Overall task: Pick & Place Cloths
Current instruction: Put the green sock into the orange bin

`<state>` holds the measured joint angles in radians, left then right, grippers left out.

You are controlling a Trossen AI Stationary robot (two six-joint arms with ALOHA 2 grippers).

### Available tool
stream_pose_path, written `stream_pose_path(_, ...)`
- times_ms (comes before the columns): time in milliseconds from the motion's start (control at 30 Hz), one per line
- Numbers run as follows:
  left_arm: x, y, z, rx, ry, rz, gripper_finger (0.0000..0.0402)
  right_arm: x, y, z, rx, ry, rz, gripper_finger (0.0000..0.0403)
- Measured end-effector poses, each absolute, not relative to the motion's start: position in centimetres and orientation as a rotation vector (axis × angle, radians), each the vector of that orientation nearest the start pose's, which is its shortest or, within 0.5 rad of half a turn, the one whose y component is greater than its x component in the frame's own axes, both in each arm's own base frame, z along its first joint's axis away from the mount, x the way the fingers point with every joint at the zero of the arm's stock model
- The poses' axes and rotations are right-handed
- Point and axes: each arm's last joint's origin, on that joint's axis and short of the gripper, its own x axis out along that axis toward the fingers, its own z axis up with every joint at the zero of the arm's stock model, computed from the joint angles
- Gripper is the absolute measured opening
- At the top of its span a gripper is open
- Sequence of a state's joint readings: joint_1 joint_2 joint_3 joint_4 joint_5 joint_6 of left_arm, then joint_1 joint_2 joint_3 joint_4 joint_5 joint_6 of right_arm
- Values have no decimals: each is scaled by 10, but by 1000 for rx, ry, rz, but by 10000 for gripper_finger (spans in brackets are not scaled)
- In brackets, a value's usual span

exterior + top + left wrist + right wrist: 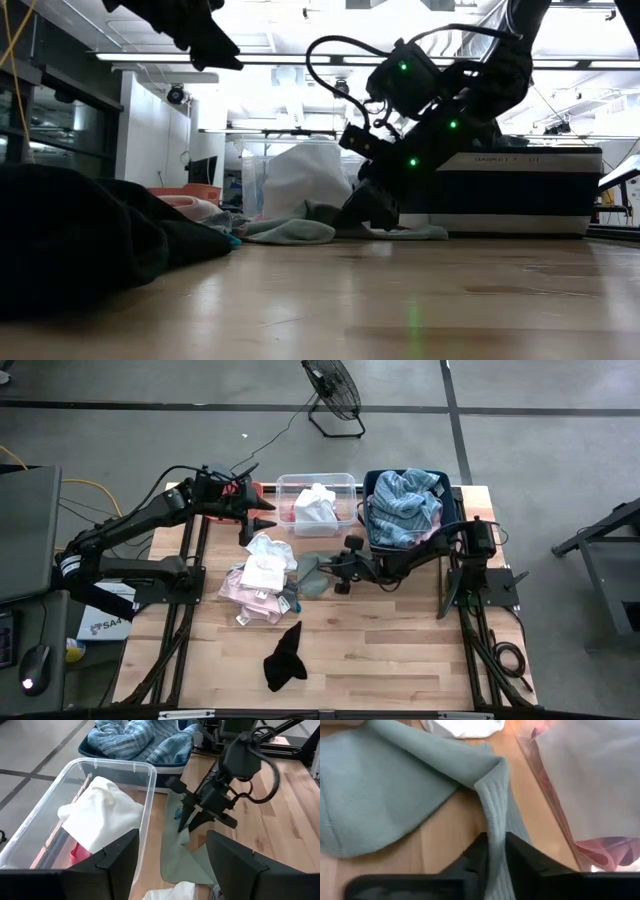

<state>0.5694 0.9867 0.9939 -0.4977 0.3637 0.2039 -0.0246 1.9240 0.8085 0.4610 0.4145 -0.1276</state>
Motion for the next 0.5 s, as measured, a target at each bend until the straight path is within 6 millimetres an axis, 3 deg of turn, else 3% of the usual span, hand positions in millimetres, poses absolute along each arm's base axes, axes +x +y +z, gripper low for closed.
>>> stream_pose_path(67,176,101,341,-19,460,168,228,348,-17,100,-251,672,-370,14)
stream_pose_path(233,176,101,341,-18,460,172,228,348,-7,117,-227,604,-377,5)
stream_pose_path(500,176,101,341,-18,460,173,228,341,10,177,-285,426,-436,4)
